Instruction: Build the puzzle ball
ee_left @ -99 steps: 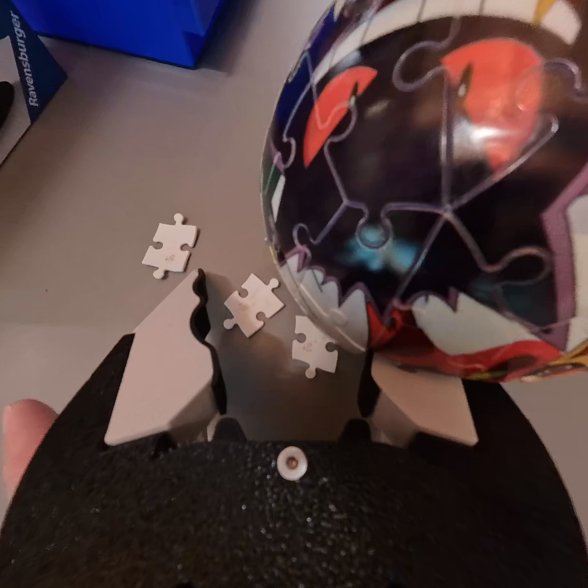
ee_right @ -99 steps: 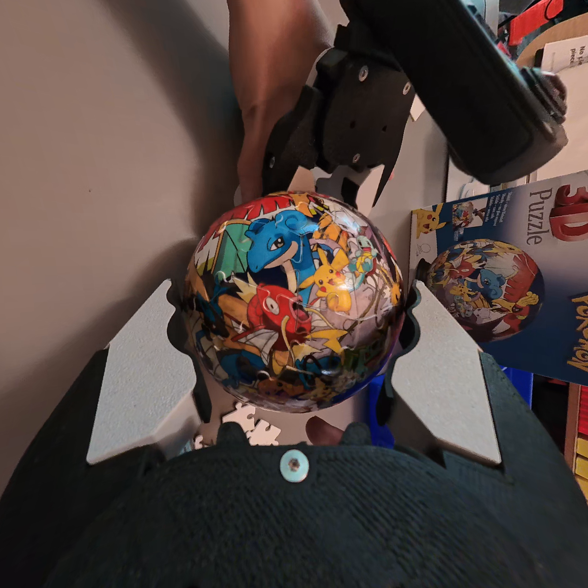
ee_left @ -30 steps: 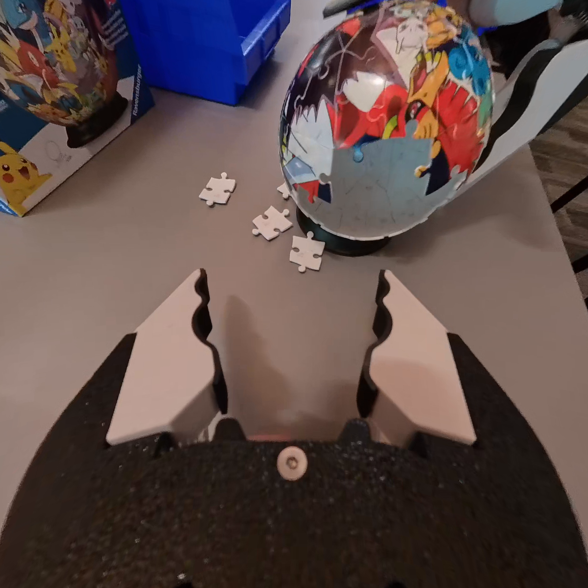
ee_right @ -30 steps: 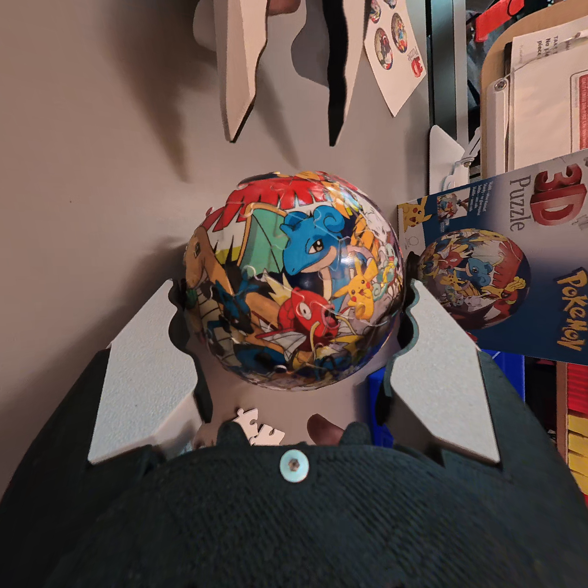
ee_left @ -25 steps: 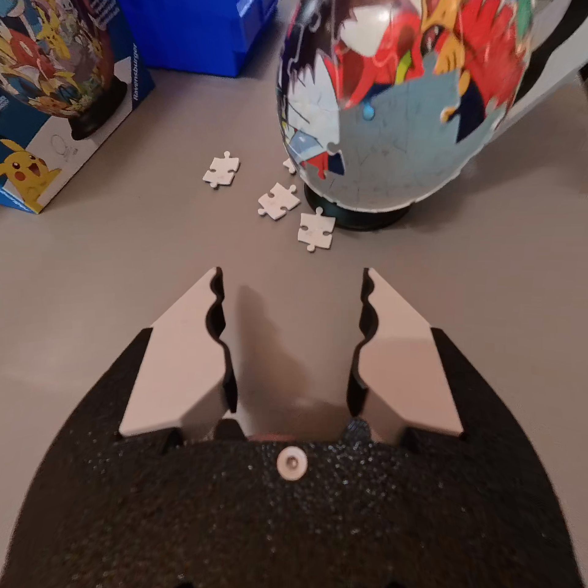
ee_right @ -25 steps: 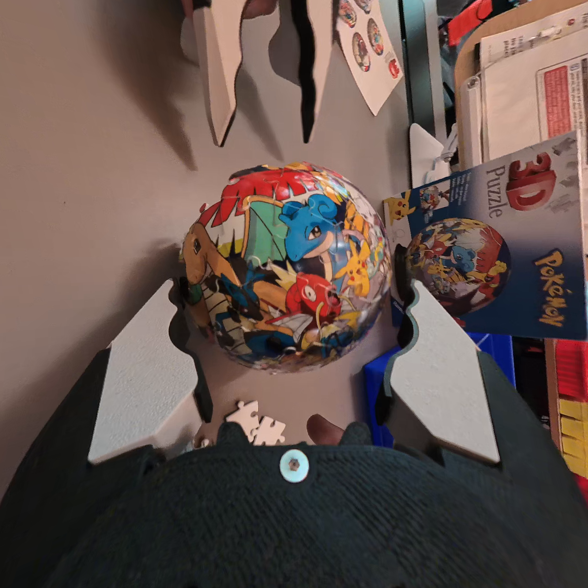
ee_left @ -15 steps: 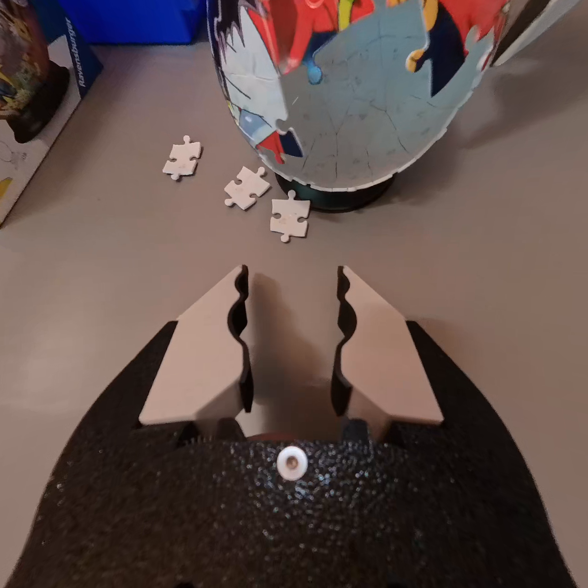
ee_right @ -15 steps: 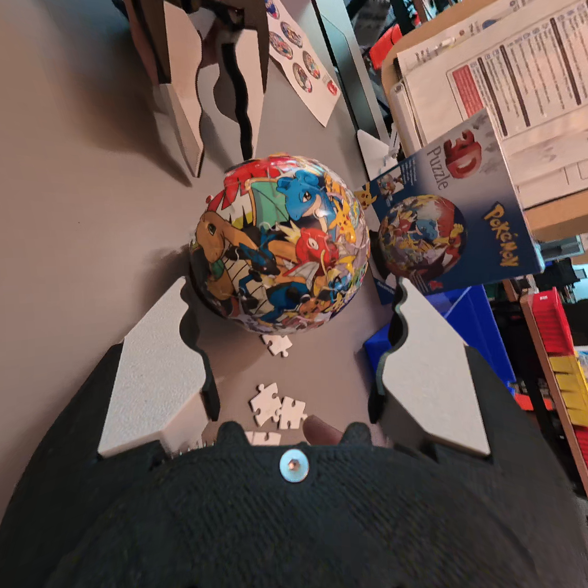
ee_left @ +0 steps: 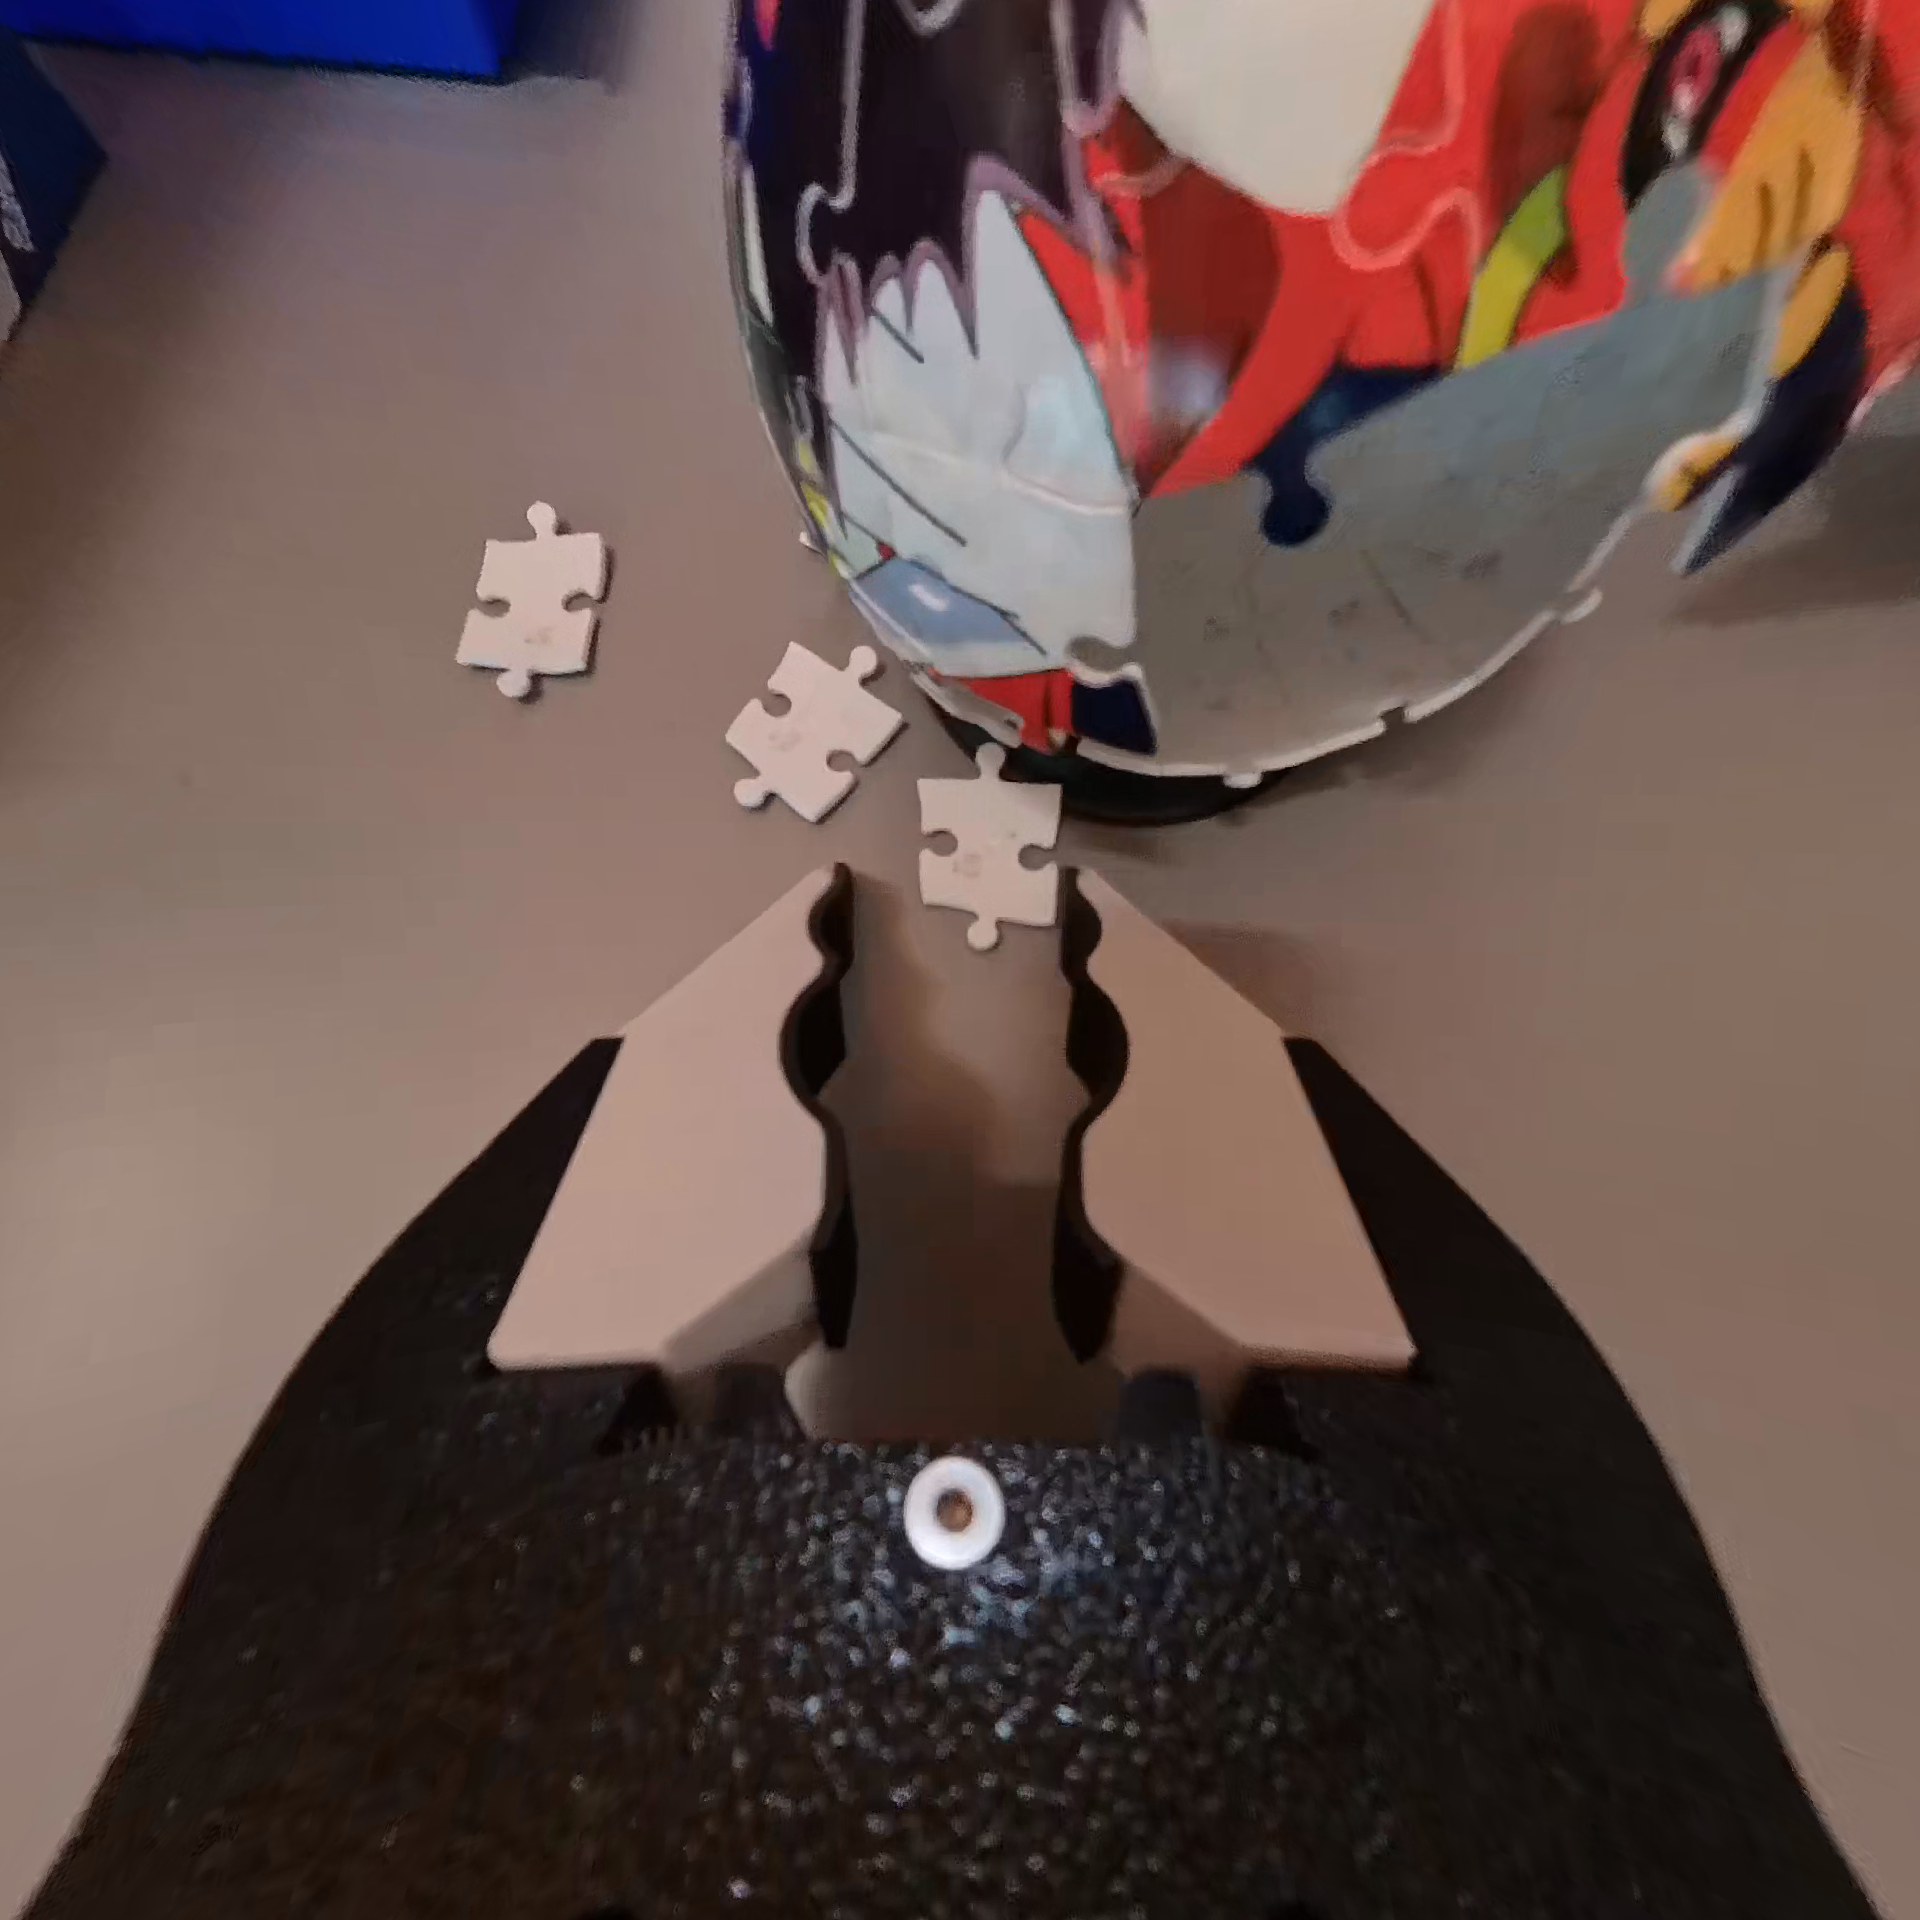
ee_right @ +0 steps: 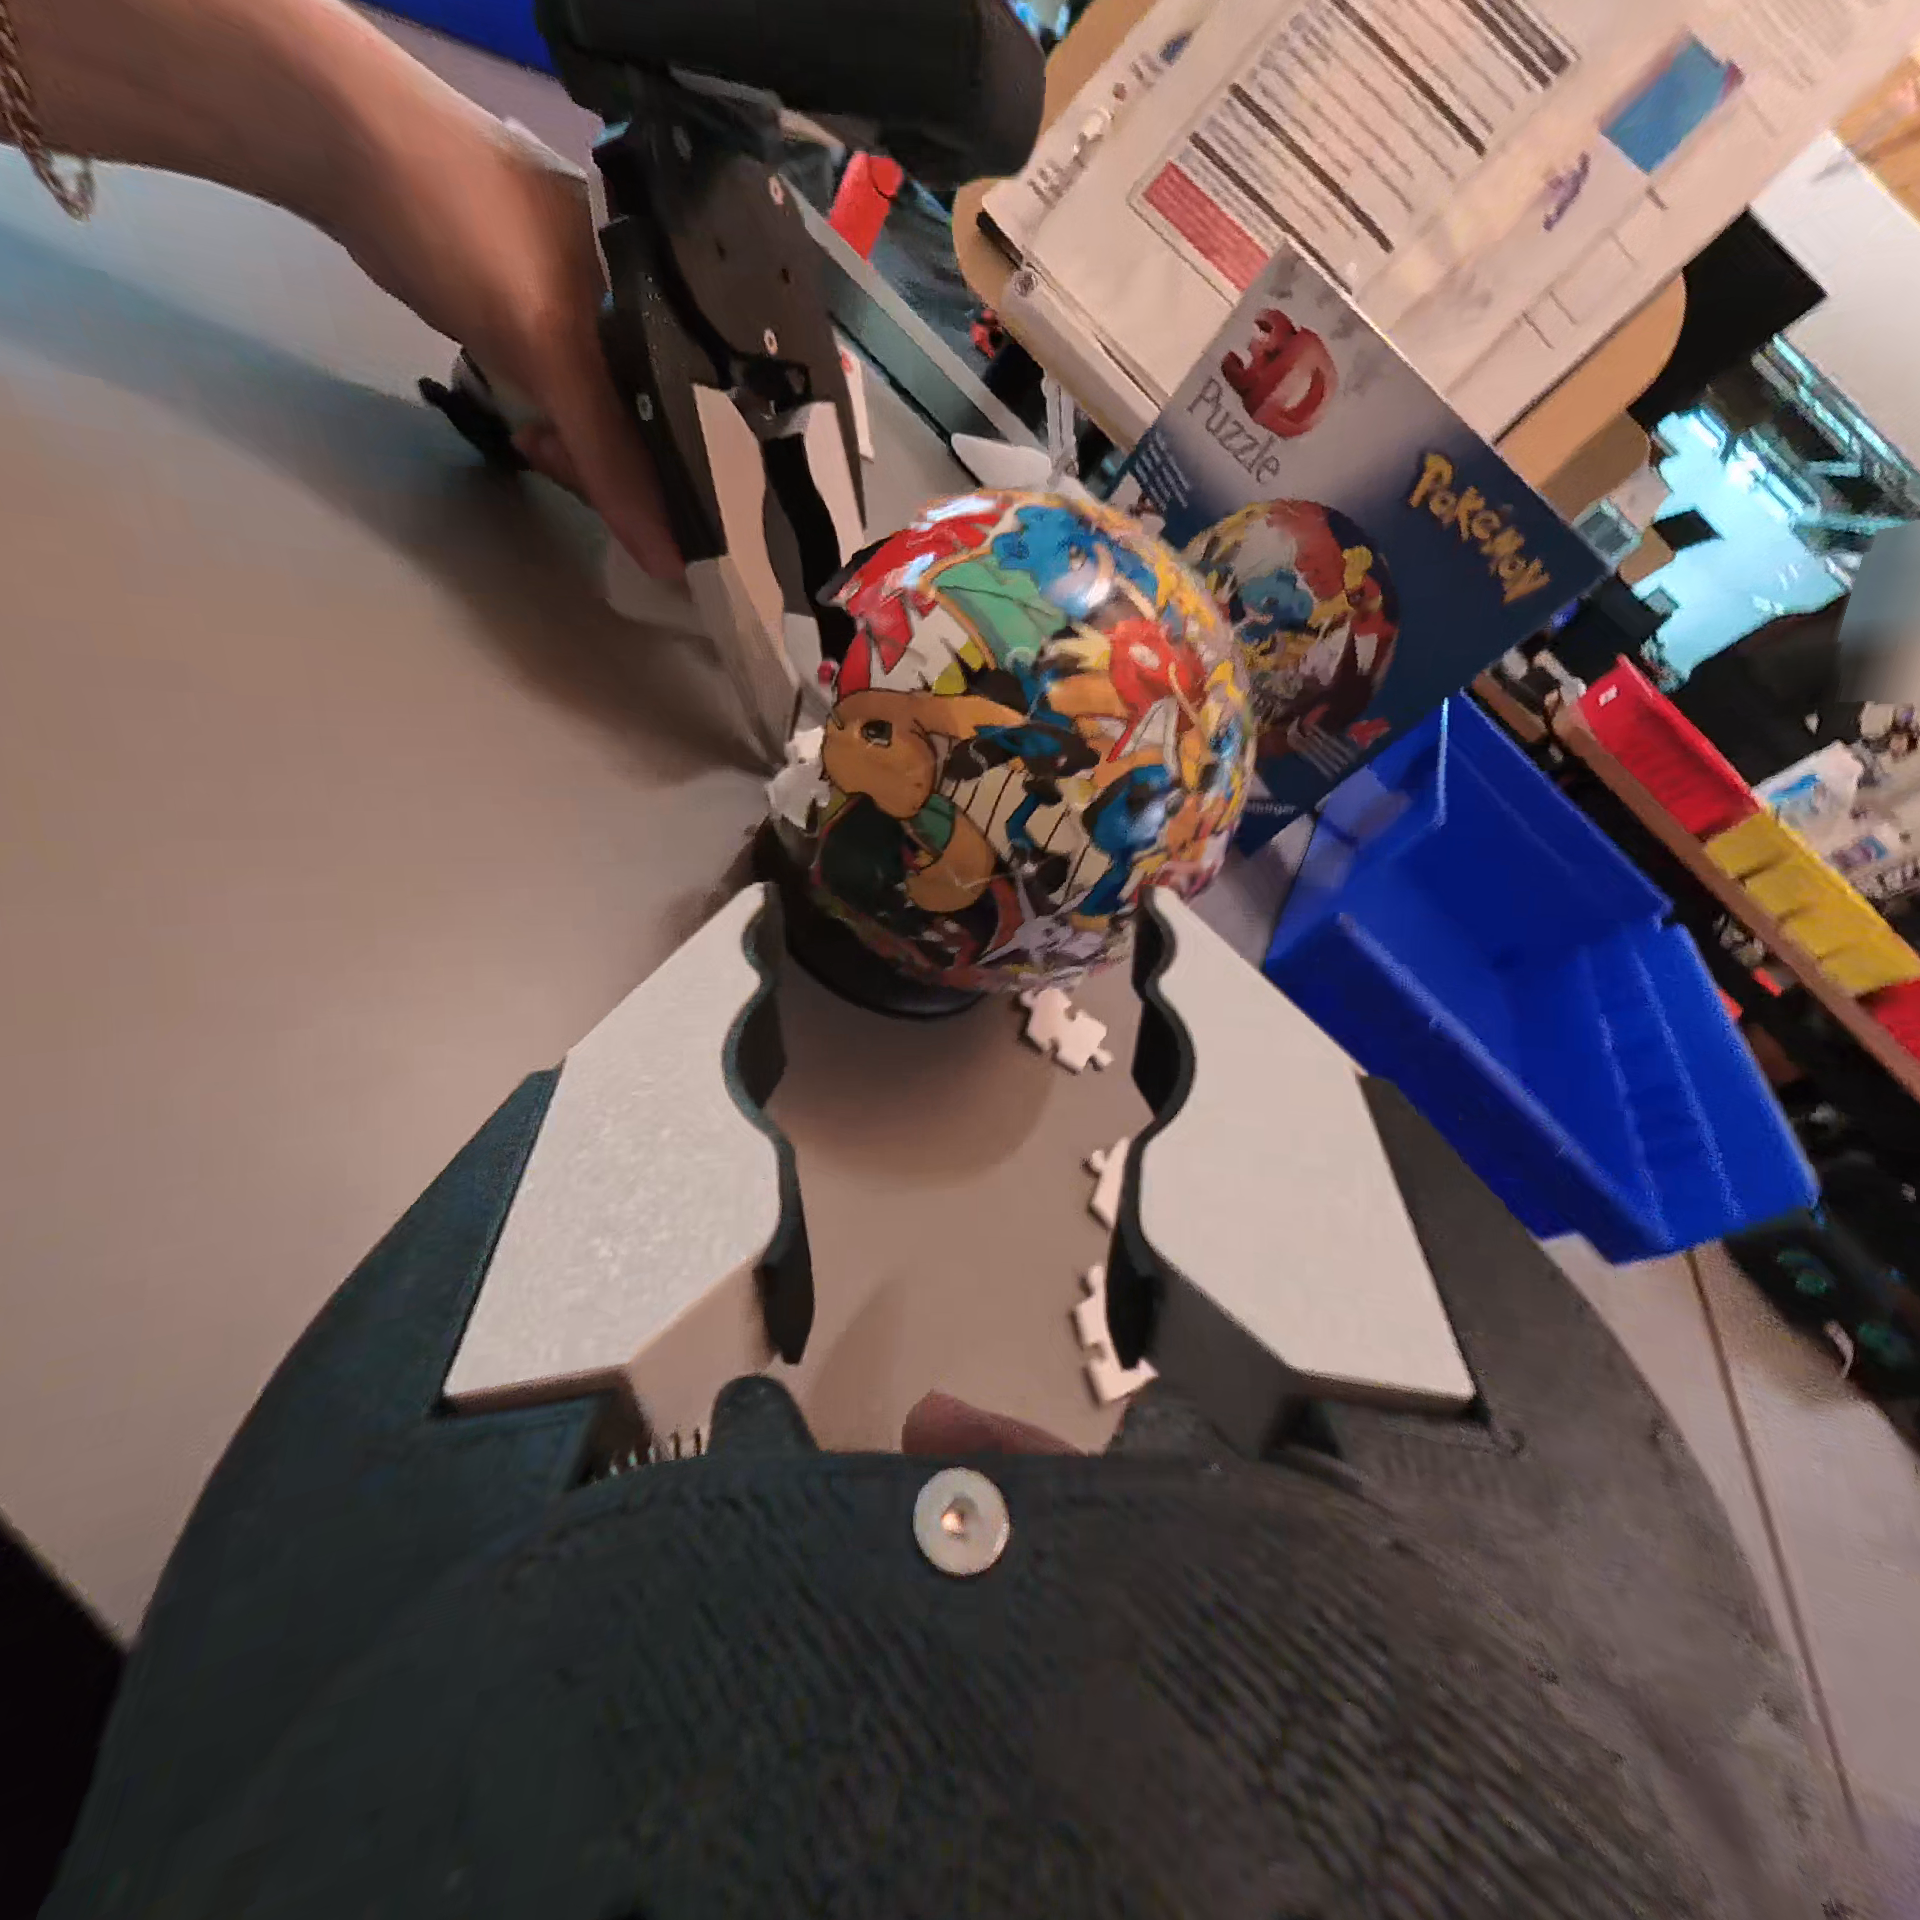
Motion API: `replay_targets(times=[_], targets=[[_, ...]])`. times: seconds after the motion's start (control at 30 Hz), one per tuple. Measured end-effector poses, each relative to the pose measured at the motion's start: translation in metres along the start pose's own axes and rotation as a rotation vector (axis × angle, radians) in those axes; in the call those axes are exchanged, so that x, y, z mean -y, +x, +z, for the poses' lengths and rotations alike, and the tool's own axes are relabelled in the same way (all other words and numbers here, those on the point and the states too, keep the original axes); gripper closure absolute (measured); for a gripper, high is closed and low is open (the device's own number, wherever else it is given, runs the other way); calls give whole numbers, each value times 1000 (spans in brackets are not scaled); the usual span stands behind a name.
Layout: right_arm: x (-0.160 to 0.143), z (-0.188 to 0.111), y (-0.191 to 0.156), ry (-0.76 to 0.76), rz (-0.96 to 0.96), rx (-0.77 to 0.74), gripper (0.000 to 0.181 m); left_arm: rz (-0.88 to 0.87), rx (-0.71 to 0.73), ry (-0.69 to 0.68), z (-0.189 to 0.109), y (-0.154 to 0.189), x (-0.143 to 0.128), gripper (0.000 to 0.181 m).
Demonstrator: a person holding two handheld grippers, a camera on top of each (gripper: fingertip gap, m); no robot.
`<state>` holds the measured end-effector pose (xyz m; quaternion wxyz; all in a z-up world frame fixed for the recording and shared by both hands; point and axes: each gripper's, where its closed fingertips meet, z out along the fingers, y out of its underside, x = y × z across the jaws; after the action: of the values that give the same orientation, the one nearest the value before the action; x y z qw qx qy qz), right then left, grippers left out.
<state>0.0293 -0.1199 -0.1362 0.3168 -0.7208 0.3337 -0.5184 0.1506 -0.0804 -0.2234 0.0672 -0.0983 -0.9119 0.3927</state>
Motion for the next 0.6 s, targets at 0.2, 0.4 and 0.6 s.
replay_targets(times=[0.2,0.4,0.6], targets=[[-9,-19,-29,-6,151,-3,145,219,-83,-1,-9,13,-9,159],[-7,-13,-19,-21,255,-50,121,333,-214,-48,-29,24,-28,159],[-11,14,24,-38,260,-48,77,152,-242,45,-56,26,-3,103]])
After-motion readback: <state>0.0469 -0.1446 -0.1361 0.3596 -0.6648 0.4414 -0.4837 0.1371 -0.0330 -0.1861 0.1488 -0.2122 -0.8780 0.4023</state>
